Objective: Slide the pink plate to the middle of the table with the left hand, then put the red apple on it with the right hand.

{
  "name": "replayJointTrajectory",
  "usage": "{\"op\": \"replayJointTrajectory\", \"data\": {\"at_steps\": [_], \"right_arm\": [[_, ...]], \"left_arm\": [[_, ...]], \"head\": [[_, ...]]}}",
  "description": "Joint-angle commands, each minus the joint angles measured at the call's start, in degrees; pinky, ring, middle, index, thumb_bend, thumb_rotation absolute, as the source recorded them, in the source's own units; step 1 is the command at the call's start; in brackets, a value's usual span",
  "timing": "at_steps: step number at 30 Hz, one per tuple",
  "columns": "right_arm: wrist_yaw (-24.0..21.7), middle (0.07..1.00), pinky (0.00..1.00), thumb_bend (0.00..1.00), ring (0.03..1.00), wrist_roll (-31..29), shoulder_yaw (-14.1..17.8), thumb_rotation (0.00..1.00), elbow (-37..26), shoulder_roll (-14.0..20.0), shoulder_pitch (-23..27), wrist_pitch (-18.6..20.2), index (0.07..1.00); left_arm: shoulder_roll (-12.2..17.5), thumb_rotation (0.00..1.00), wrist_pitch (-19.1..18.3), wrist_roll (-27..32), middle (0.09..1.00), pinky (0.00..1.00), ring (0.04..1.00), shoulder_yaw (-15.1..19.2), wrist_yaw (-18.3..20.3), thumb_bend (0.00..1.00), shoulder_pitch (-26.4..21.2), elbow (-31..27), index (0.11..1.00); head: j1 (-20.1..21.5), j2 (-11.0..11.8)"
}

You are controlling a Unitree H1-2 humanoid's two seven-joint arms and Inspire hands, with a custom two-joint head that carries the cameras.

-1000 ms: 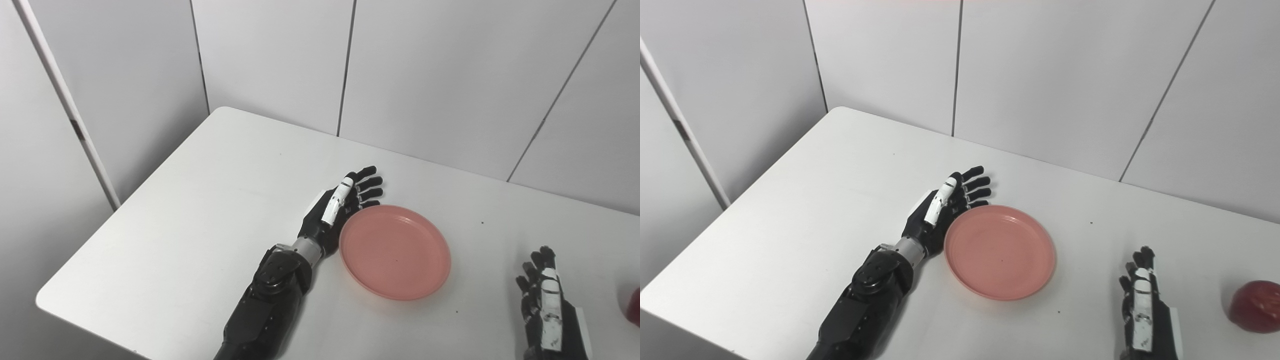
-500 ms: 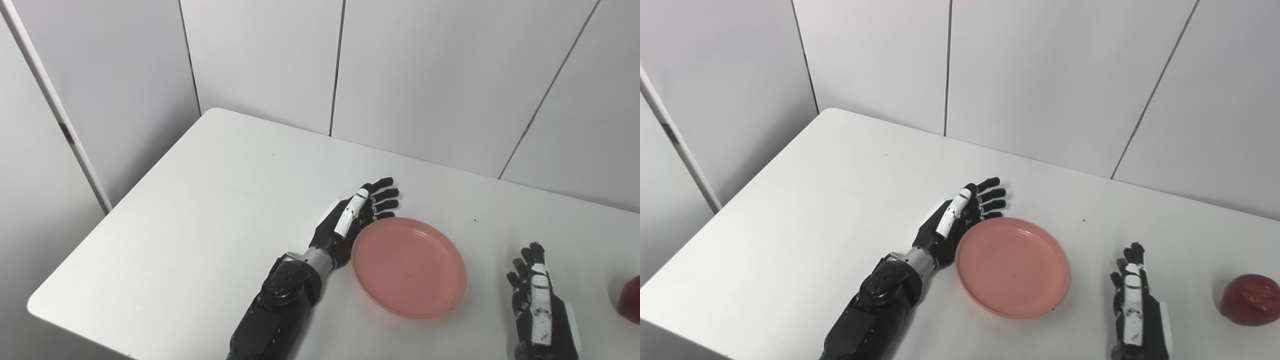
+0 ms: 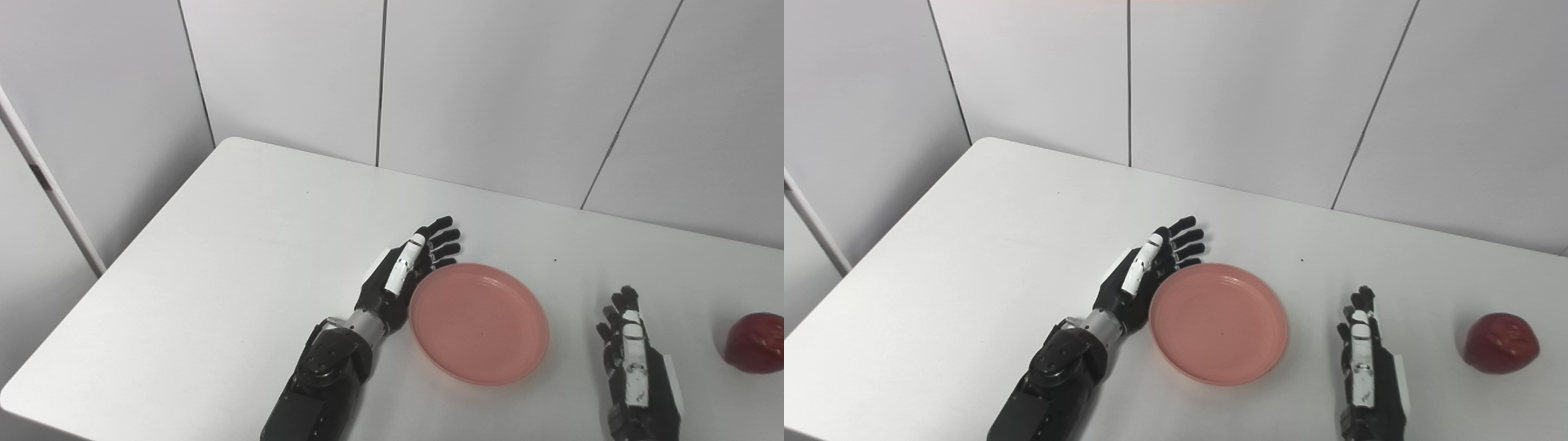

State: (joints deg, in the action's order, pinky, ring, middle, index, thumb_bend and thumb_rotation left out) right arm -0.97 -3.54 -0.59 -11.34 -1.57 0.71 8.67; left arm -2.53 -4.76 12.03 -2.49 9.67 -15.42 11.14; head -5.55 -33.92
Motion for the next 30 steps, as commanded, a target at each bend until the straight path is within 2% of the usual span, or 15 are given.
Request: {"op": "replayJointTrajectory", "data": {"at_steps": [1,8,13,18,22,25,30], "right_arm": [[0.2,1.0,1.0,0.29,1.0,0.4,-0.2,1.0,-1.7,-0.3,1.8,-2.3,1.0],[-0.6,0.973,0.99,0.32,0.974,1.7,-0.9,1.0,-2.5,1.0,2.7,-3.0,0.971],[0.0,0.931,0.95,0.36,0.935,6.7,-2.2,1.0,-4.8,3.0,3.6,-1.2,0.923],[1.1,0.928,0.94,0.38,0.932,10.1,-1.9,1.0,-7.3,3.2,4.6,0.4,0.917],[2.6,0.896,0.86,0.45,0.894,18.3,-2.3,0.96,-9.4,4.4,6.1,1.6,0.891],[2.6,0.887,0.82,0.48,0.879,26.2,-3.1,0.93,-12.2,5.7,7.4,5.0,0.887],[1.7,0.891,0.81,0.6,0.875,31.8,-2.3,0.89,-15.3,7.7,9.2,7.5,0.901]], "left_arm": [[0.7,1.0,-3.3,-1.1,0.894,0.87,0.885,0.2,-1.1,0.37,1.9,1.5,0.88],[1.4,1.0,-0.7,-1.9,0.898,0.88,0.891,0.5,-0.8,0.37,2.1,2.6,0.885],[2.0,1.0,-0.1,-1.5,0.9,0.89,0.892,1.1,-0.2,0.39,2.2,3.4,0.886],[2.5,1.0,0.3,-1.2,0.897,0.89,0.888,1.5,0.4,0.38,2.3,3.3,0.88],[3.3,1.0,1.6,-0.7,0.899,0.89,0.888,1.9,1.4,0.38,2.3,4.2,0.881],[3.5,1.0,1.5,-0.2,0.899,0.89,0.888,2.4,1.7,0.38,2.4,4.2,0.882],[3.7,1.0,1.3,0.9,0.9,0.89,0.892,3.3,2.2,0.38,2.5,4.4,0.882]], "head": [[1.3,-0.1],[5.5,0.3],[9.0,0.6],[12.0,0.4],[14.8,0.4],[16.9,0.3],[18.7,0.3]]}}
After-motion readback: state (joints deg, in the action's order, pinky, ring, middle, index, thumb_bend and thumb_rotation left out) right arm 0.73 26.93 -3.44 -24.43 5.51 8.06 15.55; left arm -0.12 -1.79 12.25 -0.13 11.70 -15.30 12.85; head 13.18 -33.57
